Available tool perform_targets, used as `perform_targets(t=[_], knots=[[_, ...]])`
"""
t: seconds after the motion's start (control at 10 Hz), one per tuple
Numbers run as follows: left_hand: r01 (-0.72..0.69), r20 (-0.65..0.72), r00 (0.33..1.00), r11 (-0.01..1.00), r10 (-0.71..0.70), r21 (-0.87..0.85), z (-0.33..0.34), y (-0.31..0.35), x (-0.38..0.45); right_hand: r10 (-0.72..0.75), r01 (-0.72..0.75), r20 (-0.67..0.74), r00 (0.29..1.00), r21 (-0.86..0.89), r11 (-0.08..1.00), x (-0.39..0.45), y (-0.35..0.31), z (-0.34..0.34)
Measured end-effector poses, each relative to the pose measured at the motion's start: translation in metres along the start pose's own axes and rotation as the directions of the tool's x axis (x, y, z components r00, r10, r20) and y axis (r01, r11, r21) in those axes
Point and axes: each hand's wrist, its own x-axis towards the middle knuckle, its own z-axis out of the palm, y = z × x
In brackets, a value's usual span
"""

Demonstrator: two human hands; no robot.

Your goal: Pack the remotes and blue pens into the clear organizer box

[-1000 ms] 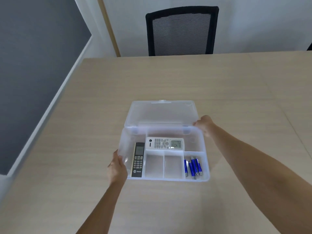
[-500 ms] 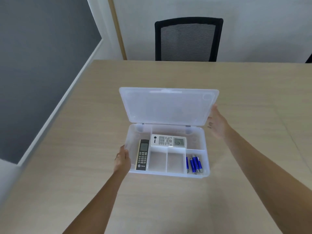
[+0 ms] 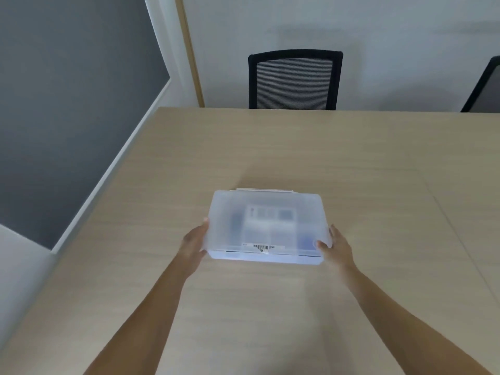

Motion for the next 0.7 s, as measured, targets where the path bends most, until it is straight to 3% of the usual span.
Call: perform_targets(t=[0.1, 0.2, 0.5, 0.6, 0.7], knots=[[-0.045, -0.085, 0.992, 0.878, 0.097, 0.476, 0.012, -0.015, 0.008, -0.015, 0.015, 0.000, 1.000, -0.022, 1.000, -0.004, 0.008, 0.009], [-0.044, -0.151, 0.963, 0.687, 0.221, 0.726, 0.027, -0.030, 0.017, 0.038, -0.037, 0.018, 0.999, -0.014, 0.999, 0.001, 0.009, 0.014], [-0.053, -0.184, 0.943, 0.671, 0.277, 0.739, 0.031, -0.024, 0.007, 0.038, -0.040, -0.028, 0.999, -0.082, 0.996, -0.003, -0.002, 0.018], [-0.038, -0.175, 0.935, 0.581, 0.307, 0.813, 0.031, -0.005, -0.008, -0.018, 0.018, 0.007, 1.000, -0.122, 0.992, -0.012, -0.017, 0.013], [-0.099, -0.197, 0.889, 0.592, 0.414, 0.799, 0.032, -0.013, -0.010, -0.047, 0.049, 0.015, 0.999, -0.164, 0.985, -0.011, -0.030, 0.007]])
